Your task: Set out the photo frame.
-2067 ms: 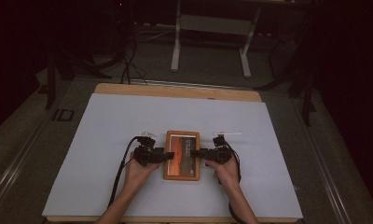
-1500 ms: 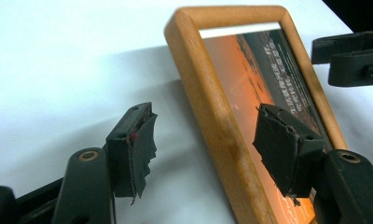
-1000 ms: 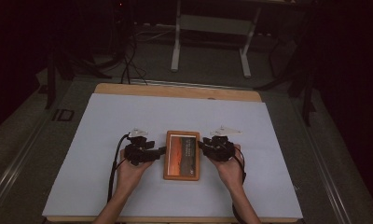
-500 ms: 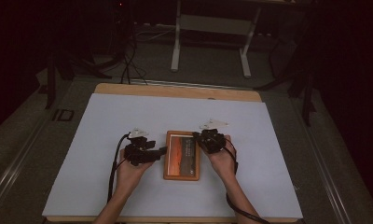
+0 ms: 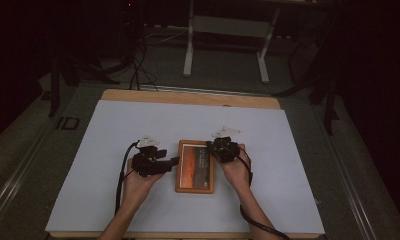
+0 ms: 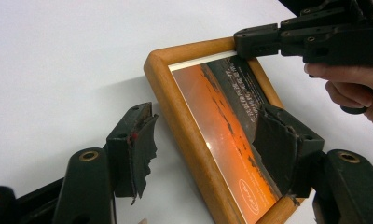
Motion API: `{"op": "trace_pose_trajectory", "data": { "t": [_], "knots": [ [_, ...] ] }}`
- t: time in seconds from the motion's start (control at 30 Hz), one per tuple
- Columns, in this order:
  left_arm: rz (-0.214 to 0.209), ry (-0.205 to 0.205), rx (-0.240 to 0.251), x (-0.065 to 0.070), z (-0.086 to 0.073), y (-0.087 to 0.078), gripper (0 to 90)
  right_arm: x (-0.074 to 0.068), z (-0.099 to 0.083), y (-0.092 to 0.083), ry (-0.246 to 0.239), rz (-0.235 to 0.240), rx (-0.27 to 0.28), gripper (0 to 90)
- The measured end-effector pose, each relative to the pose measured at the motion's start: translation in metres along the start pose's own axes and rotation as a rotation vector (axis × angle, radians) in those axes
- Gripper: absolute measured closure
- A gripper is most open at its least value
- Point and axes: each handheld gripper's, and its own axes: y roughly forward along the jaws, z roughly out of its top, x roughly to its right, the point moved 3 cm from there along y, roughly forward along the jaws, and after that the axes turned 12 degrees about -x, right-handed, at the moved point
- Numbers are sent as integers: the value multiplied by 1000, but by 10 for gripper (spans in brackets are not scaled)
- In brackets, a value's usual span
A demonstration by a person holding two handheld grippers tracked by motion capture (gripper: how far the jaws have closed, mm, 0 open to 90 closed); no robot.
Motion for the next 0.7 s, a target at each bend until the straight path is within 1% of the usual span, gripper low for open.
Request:
{"op": "trace_pose_trajectory", "data": {
  "t": [0.27, 0.3, 0.33, 0.37, 0.4, 0.43, 0.63, 0.7],
  "knots": [
    [-1, -5, 3, -1, 0, -2, 381, 7, -5, 2, 19, 2, -10, 899],
    [-1, -5, 3, -1, 0, -2, 381, 10, -7, 3, 30, 2, -15, 899],
    [0, -5, 3, -1, 0, -2, 381, 10, -7, 3, 30, 2, -15, 899],
    [-1, -5, 3, -1, 0, -2, 381, 13, -9, 4, 44, 10, -16, 899],
    [-1, -6, 3, -1, 0, -2, 381, 13, -9, 4, 44, 10, -16, 899],
    [-2, -6, 3, -1, 0, -2, 381, 14, -11, 4, 57, 21, -13, 899],
    [-11, 2, -11, 1, 0, -1, 380, 17, -13, 6, 68, 15, -19, 899],
    [-16, -2, -8, 2, 0, -1, 379, 19, -14, 7, 71, 12, -21, 899]
  ]
}}
